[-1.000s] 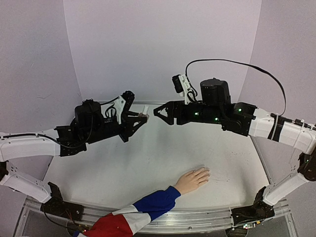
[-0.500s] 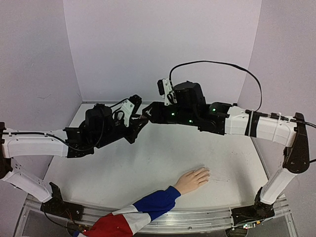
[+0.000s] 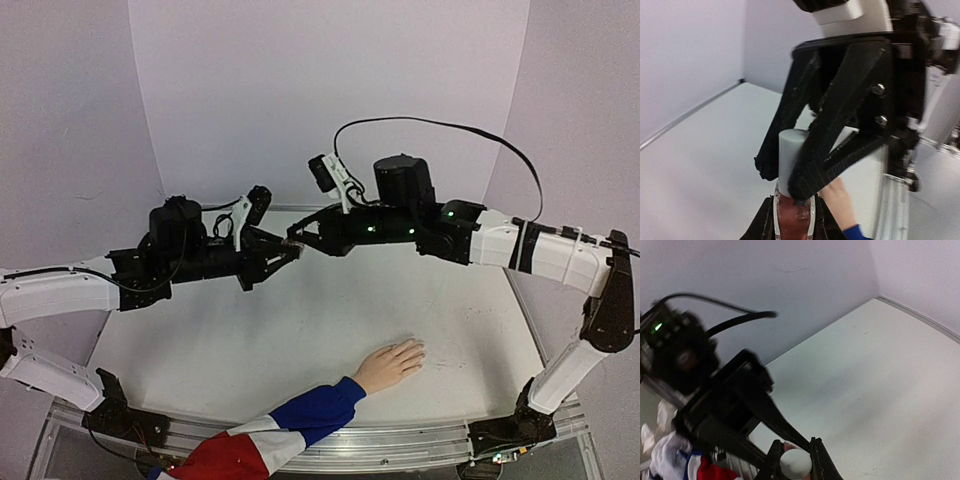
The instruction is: Paint the nails
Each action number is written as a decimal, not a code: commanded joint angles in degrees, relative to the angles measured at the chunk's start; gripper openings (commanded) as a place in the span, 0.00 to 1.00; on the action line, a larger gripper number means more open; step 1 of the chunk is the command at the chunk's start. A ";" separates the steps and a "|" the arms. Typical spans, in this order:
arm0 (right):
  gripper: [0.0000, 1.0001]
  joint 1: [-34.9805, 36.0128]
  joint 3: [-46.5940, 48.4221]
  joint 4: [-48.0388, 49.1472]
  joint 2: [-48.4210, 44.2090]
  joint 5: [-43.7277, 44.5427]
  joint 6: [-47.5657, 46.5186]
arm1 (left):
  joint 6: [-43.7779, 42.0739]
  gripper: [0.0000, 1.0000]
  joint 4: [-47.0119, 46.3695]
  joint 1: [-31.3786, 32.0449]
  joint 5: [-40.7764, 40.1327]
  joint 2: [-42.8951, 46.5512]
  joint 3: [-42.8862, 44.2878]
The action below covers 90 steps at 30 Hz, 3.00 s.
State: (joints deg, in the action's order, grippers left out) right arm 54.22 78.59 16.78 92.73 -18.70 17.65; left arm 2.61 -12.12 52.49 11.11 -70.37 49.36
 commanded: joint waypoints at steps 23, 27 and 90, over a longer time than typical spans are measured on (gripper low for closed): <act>0.89 0.47 -4.12 -6.81 -11.80 25.30 -8.57 | -9.03 0.00 -4.48 -1.51 -18.67 0.40 2.86; 0.91 0.47 2.08 -6.32 -5.20 36.98 -0.16 | -11.19 0.00 -4.81 -1.47 -26.24 -7.59 8.62; 0.82 -4.88 -2.93 -6.68 -9.21 16.59 8.66 | -6.30 0.00 -2.21 1.09 -17.26 -5.34 8.36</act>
State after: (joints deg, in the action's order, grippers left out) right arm 46.39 71.79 9.89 84.75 -13.13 18.09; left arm 1.19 -12.34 50.52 7.44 -75.05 55.79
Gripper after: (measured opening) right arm 0.830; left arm 0.205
